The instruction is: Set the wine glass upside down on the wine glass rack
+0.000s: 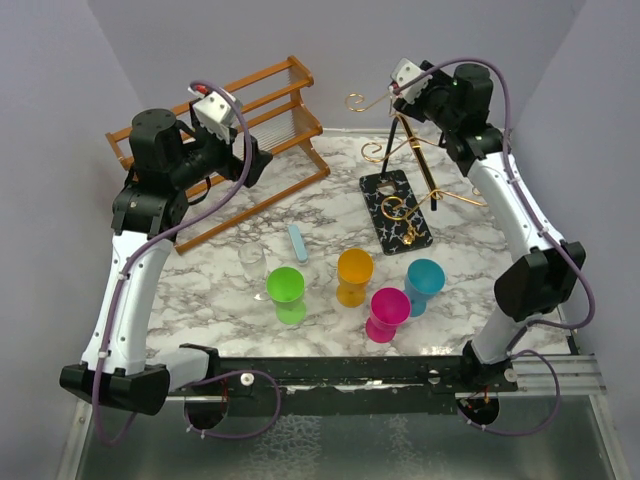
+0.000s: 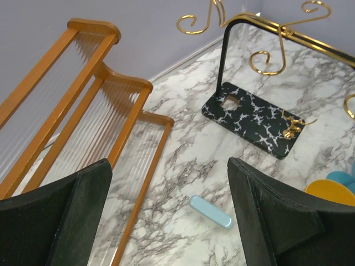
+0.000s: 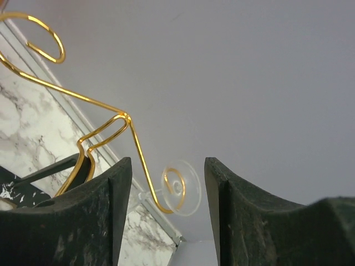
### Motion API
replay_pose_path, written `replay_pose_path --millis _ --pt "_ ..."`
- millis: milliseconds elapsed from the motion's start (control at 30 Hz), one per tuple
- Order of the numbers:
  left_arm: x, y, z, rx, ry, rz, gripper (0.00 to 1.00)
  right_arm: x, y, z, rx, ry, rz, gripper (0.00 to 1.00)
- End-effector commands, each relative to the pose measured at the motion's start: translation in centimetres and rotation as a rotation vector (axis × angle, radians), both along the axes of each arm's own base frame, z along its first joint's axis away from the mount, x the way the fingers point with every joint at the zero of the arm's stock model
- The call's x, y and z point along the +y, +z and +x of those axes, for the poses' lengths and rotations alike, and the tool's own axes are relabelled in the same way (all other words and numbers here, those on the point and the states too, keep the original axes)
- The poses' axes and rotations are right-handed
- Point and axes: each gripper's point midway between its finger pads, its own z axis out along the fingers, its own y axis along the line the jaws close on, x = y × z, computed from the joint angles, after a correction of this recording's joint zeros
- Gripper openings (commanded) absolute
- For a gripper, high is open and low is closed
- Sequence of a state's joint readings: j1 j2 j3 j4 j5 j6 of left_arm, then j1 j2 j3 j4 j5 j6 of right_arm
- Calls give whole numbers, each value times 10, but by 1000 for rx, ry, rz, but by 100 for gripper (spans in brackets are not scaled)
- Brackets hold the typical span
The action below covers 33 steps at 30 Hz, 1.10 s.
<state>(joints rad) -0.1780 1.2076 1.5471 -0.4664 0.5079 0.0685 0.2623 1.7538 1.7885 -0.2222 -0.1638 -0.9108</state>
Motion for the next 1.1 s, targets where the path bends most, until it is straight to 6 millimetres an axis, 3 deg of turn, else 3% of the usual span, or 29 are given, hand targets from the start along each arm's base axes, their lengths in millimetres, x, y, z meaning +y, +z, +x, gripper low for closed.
replay_pose_path --millis 0,133,433,700,967,1067 --pt "19 -16 -17 -17 28 145 89 12 58 -41 -50 81 155 58" --pt "24 -45 -43 22 -46 285 90 16 66 -64 21 109 249 72" --pt "34 -98 -99 134 -222 480 95 27 72 -125 146 243 269 81" --pt "42 -139 -102 348 -230 523 91 35 43 -164 260 351 222 84" --pt "48 -177 -95 486 -222 583 73 34 33 -169 285 347 219 84" --pt "49 -184 -91 517 -212 596 62 34 33 -168 286 342 224 84"
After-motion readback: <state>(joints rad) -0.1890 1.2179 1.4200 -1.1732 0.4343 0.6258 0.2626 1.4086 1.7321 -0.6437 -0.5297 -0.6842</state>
